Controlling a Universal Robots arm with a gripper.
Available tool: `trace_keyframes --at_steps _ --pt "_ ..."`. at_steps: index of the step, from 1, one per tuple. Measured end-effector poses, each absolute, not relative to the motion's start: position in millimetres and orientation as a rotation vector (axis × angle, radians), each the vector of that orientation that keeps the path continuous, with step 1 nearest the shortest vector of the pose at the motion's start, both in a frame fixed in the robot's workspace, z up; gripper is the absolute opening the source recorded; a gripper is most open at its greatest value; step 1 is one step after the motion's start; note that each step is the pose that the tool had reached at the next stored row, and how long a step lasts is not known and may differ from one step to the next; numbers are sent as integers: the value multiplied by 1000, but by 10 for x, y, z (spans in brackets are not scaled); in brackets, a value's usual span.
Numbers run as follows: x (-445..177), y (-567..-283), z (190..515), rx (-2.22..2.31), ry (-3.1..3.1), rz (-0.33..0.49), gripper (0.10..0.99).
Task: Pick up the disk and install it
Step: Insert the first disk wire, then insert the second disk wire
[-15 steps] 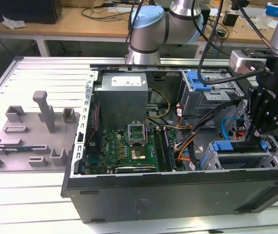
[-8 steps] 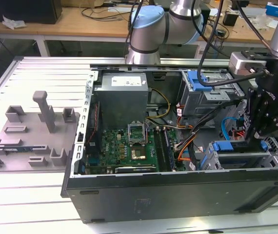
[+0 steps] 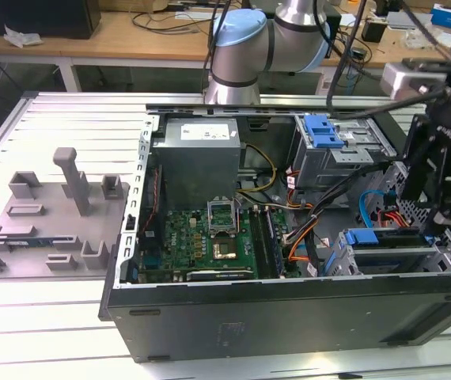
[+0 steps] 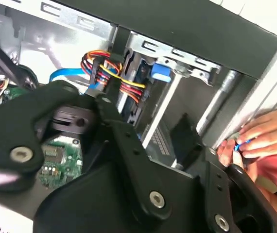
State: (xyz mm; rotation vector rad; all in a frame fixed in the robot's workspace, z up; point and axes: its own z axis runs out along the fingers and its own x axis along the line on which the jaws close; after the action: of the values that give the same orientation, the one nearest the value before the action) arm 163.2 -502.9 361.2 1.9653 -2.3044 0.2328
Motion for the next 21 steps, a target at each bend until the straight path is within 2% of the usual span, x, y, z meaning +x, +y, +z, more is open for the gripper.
trace_keyframes --at_steps 1,2,3,21 --pt "1632 -5029 3672 1965 -2304 233 718" --pt "1632 -5029 3695 1965 -2304 233 718" --pt "1632 -5029 3697 1965 -2304 233 843" --pt "1631 -5029 3699 1961 -2299 244 843"
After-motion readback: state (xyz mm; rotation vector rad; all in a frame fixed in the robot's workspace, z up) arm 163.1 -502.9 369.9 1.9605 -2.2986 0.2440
